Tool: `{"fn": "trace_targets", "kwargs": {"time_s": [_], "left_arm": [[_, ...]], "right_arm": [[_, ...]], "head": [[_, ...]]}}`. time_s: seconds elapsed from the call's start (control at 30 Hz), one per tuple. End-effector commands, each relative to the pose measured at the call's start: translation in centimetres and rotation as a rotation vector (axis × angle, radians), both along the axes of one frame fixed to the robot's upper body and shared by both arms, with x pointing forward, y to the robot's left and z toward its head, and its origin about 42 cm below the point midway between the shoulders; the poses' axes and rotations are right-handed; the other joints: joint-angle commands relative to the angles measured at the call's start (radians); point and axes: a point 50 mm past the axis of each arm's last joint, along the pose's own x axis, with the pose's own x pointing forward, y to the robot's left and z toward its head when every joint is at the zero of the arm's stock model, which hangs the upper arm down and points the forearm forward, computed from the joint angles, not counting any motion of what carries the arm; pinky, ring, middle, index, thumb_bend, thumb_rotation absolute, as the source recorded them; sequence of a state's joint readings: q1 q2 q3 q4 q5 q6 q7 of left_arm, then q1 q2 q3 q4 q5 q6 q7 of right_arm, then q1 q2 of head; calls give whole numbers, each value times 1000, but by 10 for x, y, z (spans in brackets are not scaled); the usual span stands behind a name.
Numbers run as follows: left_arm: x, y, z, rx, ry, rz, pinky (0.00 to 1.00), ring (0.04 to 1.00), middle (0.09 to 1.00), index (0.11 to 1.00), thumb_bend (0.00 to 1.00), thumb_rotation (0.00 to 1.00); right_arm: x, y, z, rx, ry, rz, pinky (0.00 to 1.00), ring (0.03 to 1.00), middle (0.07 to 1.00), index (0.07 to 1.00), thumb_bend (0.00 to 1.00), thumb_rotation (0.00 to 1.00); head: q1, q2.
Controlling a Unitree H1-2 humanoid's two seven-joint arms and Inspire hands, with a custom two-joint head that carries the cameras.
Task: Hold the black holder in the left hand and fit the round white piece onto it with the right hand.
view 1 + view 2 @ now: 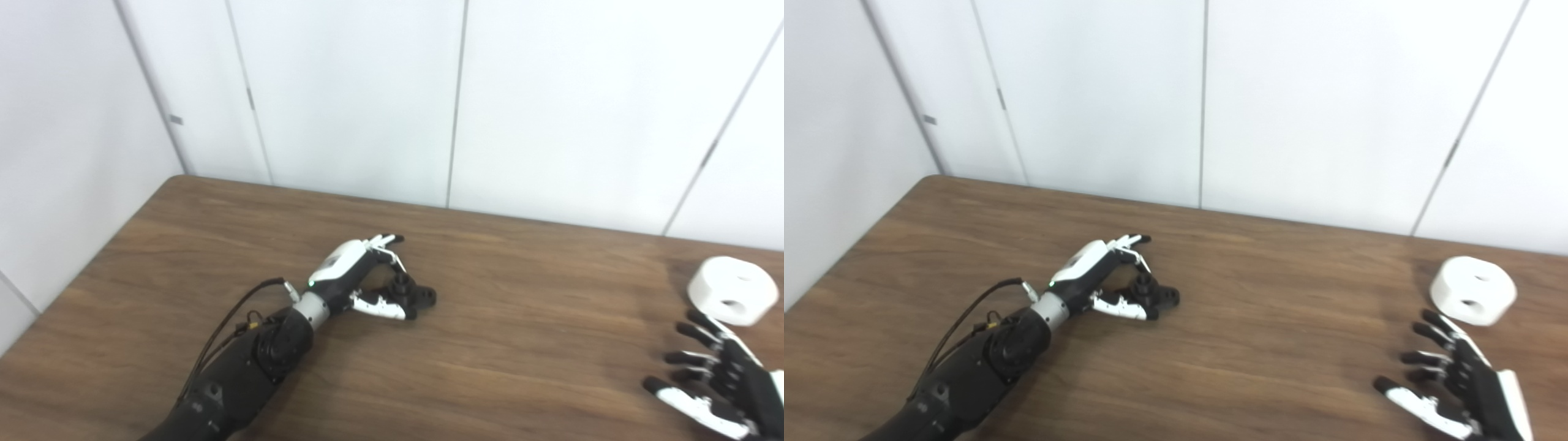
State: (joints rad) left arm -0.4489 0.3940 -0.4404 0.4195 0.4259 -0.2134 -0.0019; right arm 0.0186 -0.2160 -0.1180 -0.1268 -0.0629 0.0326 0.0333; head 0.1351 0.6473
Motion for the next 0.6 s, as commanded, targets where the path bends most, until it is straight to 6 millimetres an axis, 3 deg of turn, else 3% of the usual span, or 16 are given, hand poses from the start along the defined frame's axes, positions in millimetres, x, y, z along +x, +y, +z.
{"fn": "trace_targets", "kwargs": {"time_s": [0.0, 0.13, 0.57], "left_arm": [[-11, -37, -17, 89, 58, -152, 1000, 1000, 953, 482, 525, 64], [-12, -63, -21, 84, 38, -204, 1000, 1000, 941, 482, 525, 63], [-29, -120, -33, 32, 37, -276, 1000, 1000, 928, 481, 524, 62]], "right_arm": [[9, 3, 19, 8, -94, 17, 502, 612, 793, 827, 718, 217], [11, 13, 24, 25, -124, 29, 498, 618, 801, 833, 725, 256], [16, 36, 38, 43, -170, 45, 515, 603, 805, 839, 682, 196]], "head": [[-12, 2], [-57, 9], [-187, 31]]}}
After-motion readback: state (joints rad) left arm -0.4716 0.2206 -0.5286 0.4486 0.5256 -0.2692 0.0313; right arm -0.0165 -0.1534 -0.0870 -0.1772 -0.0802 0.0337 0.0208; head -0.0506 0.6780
